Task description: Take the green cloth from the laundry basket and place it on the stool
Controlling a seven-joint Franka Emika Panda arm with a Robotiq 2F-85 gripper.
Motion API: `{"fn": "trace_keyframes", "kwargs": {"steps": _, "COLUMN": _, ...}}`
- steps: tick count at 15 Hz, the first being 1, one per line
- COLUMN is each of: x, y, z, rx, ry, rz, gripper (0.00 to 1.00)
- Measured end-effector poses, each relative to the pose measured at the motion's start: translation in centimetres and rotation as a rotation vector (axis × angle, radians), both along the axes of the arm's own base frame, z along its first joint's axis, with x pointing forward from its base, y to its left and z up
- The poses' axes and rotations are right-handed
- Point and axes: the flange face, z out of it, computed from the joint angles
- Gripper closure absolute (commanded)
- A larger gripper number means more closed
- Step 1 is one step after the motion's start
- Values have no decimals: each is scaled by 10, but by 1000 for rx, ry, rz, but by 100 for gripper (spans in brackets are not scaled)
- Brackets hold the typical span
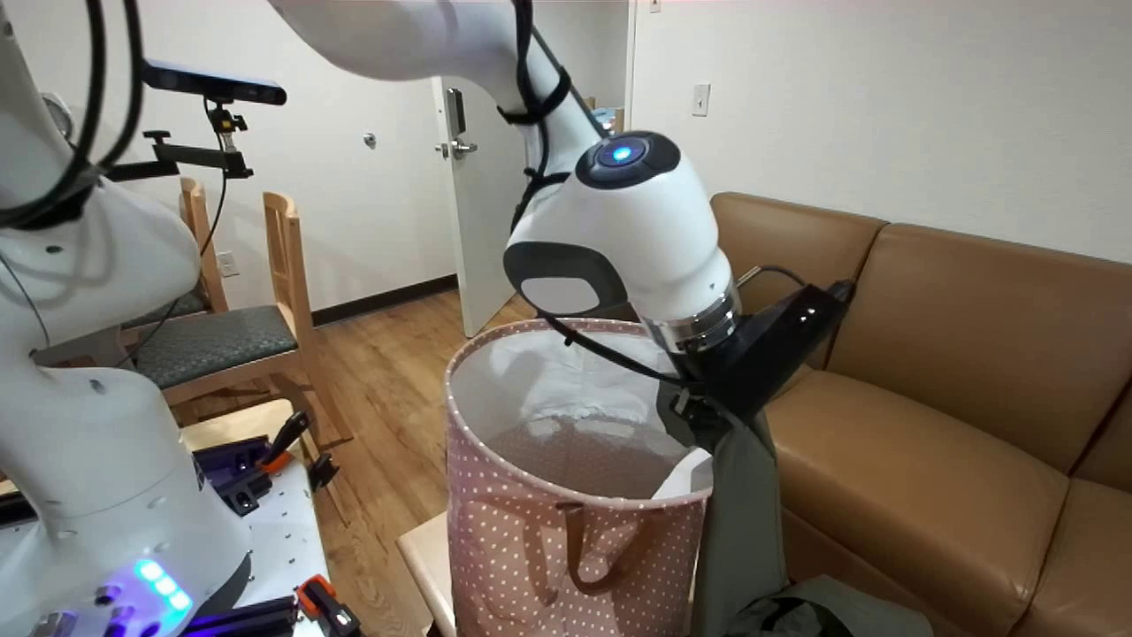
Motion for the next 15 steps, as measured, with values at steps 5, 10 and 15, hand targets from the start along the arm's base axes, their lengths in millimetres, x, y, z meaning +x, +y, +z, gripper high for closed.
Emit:
{"fn": "trace_keyframes", "kwargs": {"steps": 5, "x": -2, "y": -63, "z": 66, "rx": 202, "ry": -144, "rz": -115, "gripper": 97}}
{"fn": "trace_keyframes", "kwargs": {"steps": 10, "x": -51, "y": -137, "z": 75, "rx": 345, "ry": -198, "rz": -259, "gripper": 92}}
{"fn": "trace_keyframes", "kwargs": {"steps": 15, "x": -71, "y": -154, "z": 32, "rx": 378, "ry": -114, "rz": -307, "gripper": 46}}
